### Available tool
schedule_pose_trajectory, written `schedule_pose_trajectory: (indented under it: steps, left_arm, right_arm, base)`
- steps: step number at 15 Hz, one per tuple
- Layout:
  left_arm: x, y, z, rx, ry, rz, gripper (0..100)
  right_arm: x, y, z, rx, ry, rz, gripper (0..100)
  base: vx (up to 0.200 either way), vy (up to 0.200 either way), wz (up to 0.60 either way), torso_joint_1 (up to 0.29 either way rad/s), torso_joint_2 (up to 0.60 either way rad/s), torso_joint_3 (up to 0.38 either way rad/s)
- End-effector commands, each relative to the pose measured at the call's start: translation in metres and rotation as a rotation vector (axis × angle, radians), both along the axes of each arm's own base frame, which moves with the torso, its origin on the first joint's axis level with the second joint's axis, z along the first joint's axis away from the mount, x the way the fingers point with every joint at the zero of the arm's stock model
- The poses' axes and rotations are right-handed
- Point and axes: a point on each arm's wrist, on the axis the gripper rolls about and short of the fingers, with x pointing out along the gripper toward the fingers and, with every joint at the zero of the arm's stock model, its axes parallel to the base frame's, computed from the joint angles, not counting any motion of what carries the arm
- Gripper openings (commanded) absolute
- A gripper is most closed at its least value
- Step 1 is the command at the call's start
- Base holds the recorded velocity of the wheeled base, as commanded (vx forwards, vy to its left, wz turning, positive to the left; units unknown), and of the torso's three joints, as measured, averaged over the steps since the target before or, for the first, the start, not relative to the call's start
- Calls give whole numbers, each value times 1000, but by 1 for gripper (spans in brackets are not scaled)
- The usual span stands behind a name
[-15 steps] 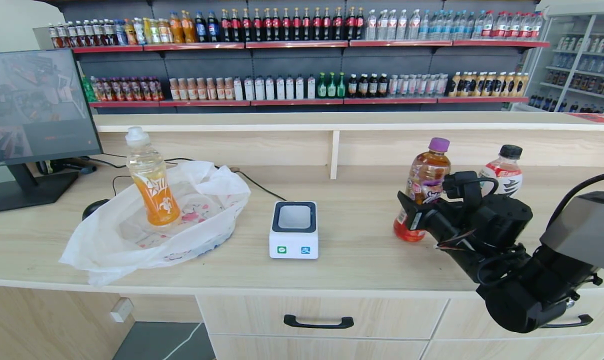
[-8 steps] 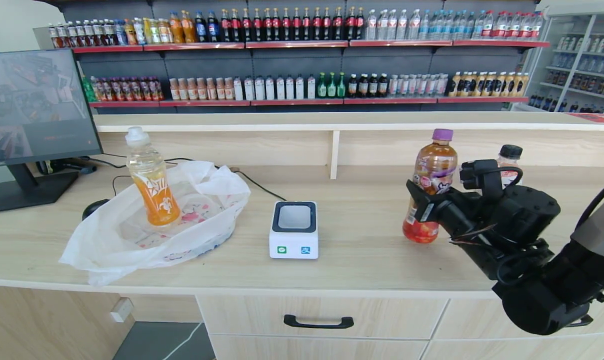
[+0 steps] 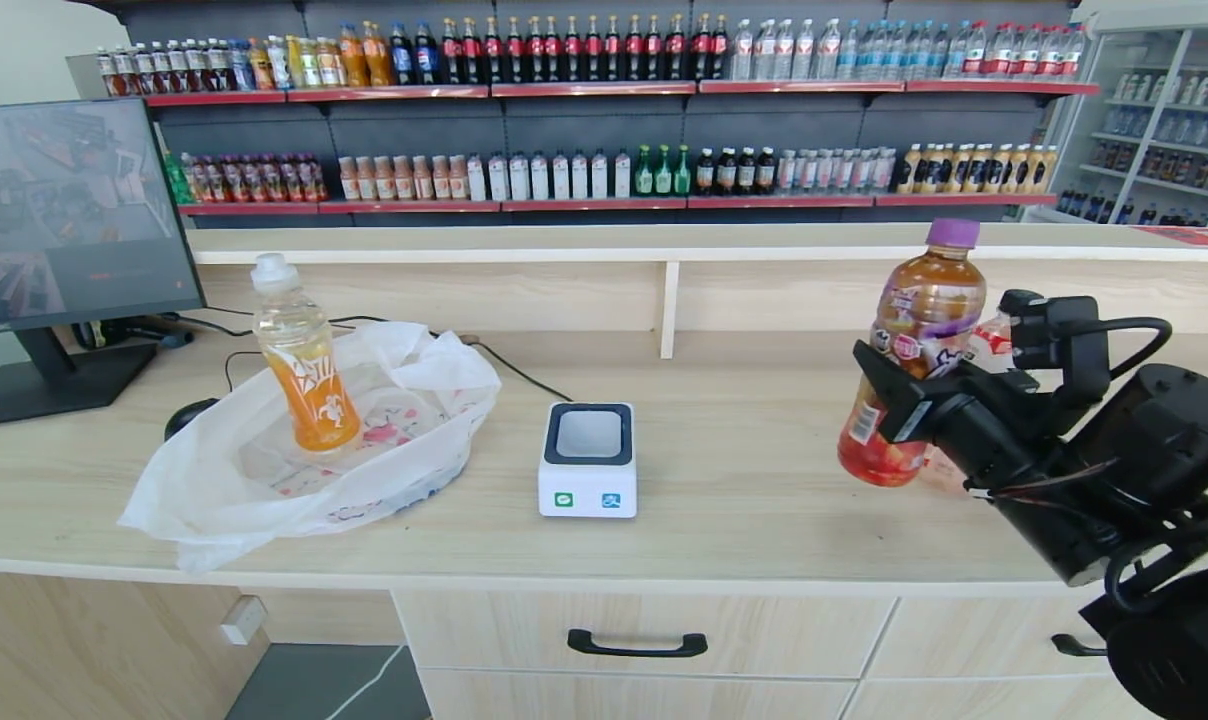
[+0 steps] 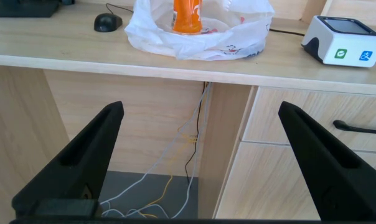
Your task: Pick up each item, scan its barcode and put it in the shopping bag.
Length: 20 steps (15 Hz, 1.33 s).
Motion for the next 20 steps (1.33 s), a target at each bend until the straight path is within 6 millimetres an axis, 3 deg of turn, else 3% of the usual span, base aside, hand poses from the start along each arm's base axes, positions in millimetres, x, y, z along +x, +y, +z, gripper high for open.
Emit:
schedule_pose_trajectory:
  steps: [1,5,12,16,20]
  left_arm:
    - [0,0,0,1,-1,-1,100]
    - [0,0,0,-1,-1,-1,100]
    - [0,0,0,-1,-1,-1,100]
    - [0,0,0,-1,-1,-1,100]
    - [0,0,0,1,-1,-1,100]
  right_arm:
    - [-17,-1,11,7,-30,15,0]
    - [-28,4,15,-1,-45,47,0]
    - [-66,36,20,-10,-60,221,0]
    - [-103,67,14,44,-10,443,0]
    - [-113,85,18,108,5,612,0]
  base:
    - [0,0,0,0,0,0]
    - [0,0,0,0,0,0]
    - [0,0,0,0,0,0]
    - [0,0,0,0,0,0]
    - [0,0,0,0,0,0]
